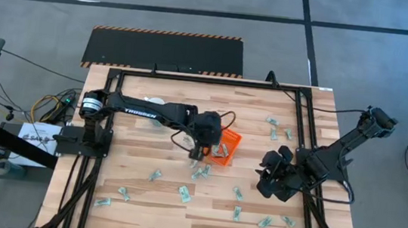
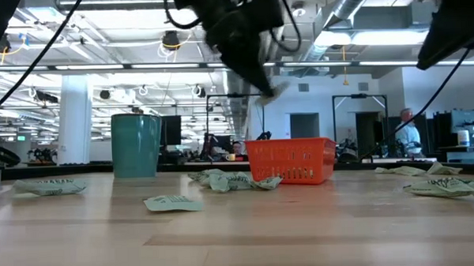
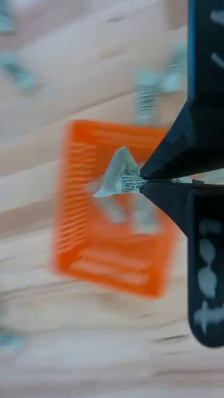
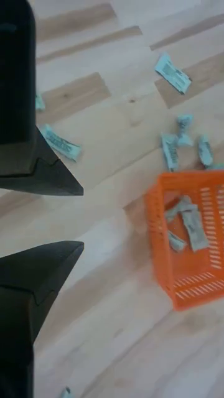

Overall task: Pick and place Stevia / Truvia into bins
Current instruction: Put the stevia packet into the basket

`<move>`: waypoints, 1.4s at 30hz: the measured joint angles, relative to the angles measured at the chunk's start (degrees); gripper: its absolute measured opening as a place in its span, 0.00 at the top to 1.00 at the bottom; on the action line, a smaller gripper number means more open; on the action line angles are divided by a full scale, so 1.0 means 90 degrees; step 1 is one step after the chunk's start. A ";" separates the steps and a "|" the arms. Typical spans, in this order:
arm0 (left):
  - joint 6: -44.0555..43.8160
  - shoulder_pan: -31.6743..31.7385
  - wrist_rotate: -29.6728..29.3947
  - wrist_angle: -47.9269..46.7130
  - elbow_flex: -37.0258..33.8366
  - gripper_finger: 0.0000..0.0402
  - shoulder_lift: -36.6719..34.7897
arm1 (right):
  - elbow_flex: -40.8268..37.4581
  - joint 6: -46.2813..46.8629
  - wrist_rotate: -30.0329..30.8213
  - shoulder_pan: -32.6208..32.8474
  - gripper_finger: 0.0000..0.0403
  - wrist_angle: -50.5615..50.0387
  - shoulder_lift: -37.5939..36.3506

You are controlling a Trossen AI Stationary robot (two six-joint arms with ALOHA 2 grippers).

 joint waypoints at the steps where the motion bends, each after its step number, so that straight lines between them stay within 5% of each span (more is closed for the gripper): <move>1: -0.0019 0.0017 0.0102 0.0336 0.0002 1.00 0.0062 | 0.0000 0.0098 -0.0061 0.0061 0.70 -0.0015 0.0000; 6: -0.0020 0.0090 0.0567 0.1263 0.0002 1.00 0.0496 | 0.0000 0.0772 -0.0263 0.0487 0.70 -0.0179 0.0021; 13: 0.0085 0.0187 0.0613 0.1147 -0.0002 0.99 0.0887 | -0.0005 0.1767 -0.0429 0.1225 0.70 -0.0288 0.0034; 24: 0.0085 0.0258 0.0561 0.0967 0.0009 0.70 0.0823 | -0.0005 0.1815 -0.0934 0.2084 0.70 0.0132 0.0598; 32: -0.0301 0.0262 0.0571 -0.1025 0.1006 0.60 0.0650 | -0.0005 0.1242 -0.2486 0.2358 0.70 0.1335 0.1598; 42: -0.0352 0.0333 0.0756 -0.2397 0.1179 0.59 0.0650 | 0.0000 0.1097 -0.2819 0.2209 0.70 0.1990 0.2504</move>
